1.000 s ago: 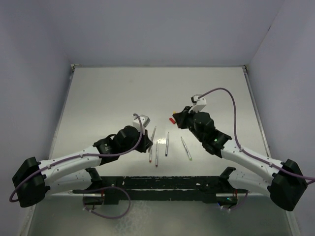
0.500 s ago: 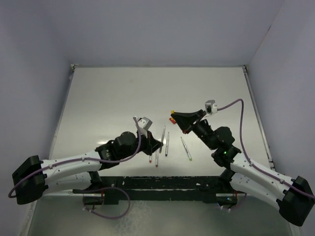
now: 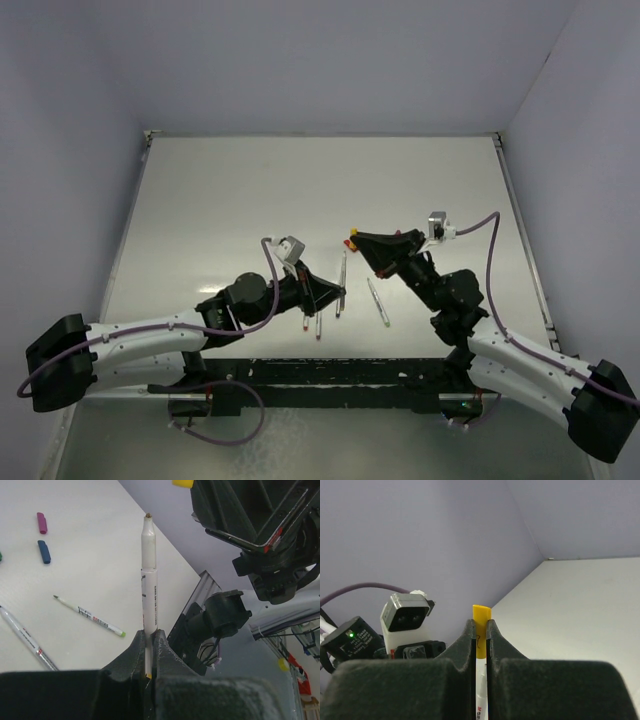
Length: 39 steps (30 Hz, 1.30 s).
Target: Insert the pens into the pen caps
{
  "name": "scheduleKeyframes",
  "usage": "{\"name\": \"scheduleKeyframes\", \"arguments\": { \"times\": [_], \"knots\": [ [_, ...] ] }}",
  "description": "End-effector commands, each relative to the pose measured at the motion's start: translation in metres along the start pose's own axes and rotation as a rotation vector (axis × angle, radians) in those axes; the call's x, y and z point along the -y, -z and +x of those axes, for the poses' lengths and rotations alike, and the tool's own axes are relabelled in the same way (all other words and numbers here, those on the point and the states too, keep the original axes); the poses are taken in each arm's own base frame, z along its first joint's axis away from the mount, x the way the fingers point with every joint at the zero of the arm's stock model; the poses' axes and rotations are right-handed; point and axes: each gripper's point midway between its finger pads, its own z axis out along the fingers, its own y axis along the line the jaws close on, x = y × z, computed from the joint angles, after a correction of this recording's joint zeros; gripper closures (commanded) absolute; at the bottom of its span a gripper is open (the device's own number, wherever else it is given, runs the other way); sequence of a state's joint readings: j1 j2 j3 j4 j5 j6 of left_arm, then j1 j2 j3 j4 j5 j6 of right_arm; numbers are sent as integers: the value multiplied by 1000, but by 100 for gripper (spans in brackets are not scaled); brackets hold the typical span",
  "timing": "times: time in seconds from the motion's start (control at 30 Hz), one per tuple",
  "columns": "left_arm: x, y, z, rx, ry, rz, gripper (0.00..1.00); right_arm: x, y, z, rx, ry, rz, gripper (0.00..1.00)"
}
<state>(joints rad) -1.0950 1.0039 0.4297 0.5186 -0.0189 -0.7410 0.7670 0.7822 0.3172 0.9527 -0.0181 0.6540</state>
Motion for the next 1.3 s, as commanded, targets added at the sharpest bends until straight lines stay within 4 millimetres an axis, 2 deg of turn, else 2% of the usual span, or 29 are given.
{"name": "scheduleKeyframes", "arguments": {
  "times": [0.0, 0.43, 0.8, 1.27],
  "knots": [
    [27, -4, -12, 43, -8, 111, 100, -24, -1, -24, 92, -40, -97, 100],
    [36, 0, -20, 65, -66, 138, 100, -22, -3, -15, 68, -53, -98, 100],
    [33, 1, -22, 79, -72, 124, 100, -19, -4, -8, 45, -62, -97, 100],
    [29, 1, -23, 92, -71, 107, 100, -23, -2, -8, 46, -80, -112, 100]
  ]
}}
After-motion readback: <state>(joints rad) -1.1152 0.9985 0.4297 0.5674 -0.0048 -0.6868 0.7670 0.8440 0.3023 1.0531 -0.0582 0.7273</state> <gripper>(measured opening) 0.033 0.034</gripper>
